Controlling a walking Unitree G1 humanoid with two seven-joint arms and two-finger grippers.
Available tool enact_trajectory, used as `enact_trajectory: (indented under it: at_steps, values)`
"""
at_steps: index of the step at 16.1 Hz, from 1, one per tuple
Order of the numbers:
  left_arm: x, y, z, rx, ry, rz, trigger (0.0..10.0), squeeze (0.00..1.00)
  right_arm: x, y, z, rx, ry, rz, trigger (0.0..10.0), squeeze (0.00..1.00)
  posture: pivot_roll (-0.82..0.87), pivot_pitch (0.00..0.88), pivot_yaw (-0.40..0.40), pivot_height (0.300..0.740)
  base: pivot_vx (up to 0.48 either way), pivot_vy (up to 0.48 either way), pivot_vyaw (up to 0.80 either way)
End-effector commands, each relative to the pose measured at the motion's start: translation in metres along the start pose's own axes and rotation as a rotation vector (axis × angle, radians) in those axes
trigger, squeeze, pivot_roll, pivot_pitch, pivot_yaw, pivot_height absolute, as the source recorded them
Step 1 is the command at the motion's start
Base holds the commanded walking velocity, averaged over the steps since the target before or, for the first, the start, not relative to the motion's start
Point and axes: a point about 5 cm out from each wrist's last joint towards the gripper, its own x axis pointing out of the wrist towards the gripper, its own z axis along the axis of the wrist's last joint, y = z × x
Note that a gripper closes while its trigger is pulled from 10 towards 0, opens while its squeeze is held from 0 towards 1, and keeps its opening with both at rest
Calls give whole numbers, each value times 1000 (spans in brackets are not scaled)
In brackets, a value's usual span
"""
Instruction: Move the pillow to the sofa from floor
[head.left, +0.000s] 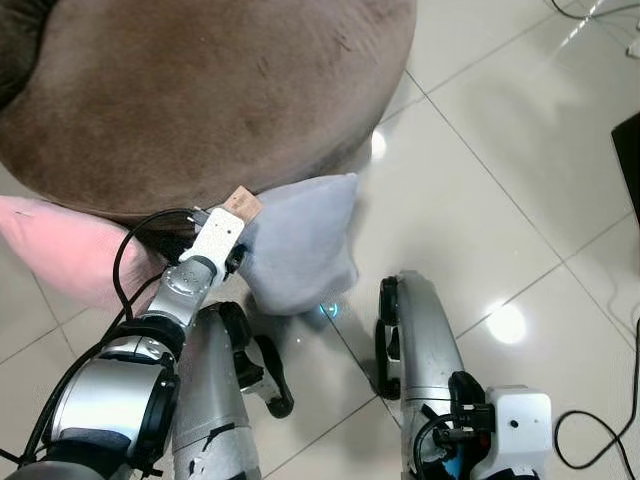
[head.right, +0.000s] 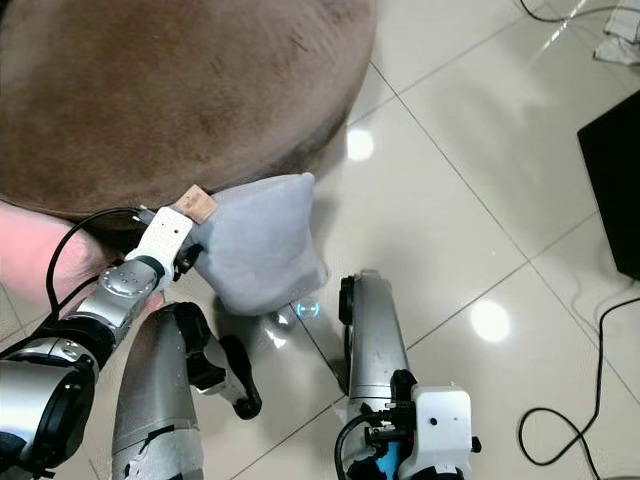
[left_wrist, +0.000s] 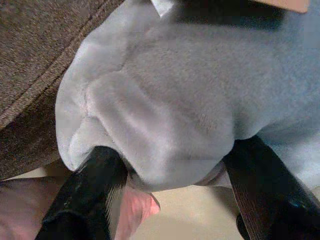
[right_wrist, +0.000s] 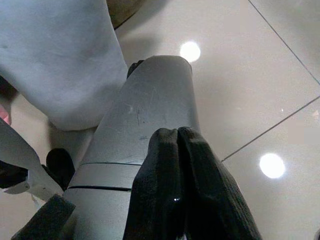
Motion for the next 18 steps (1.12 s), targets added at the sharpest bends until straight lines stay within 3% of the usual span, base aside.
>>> enact_trajectory:
  at_steps: [1, 4, 8, 13, 18]
  values:
    - [-4, -6, -21, -30, 74, -5, 0, 0, -18, -3, -36, 10, 221, -33, 10000, 0, -513, 623, 47, 569, 0, 0, 0]
    - [-4, -11, -22, -85, 73, -25, 0, 0, -21, -2, -36, 18, 226, -42, 10000, 0, -512, 632, 52, 569, 0, 0, 0]
    - [-4, -19, -23, -155, 62, -63, 0, 0, -13, 0, -33, 30, 214, -41, 10000, 0, -490, 634, 56, 569, 0, 0, 0]
    - [-6, -34, -33, -186, 99, -99, 0, 0, -7, 1, -32, 24, 206, -32, 10000, 0, -500, 615, 51, 569, 0, 0, 0]
    - [-2, -35, -18, -274, 72, -139, 0, 0, 6, 3, -34, 25, 195, -25, 10000, 0, -451, 566, 77, 569, 0, 0, 0]
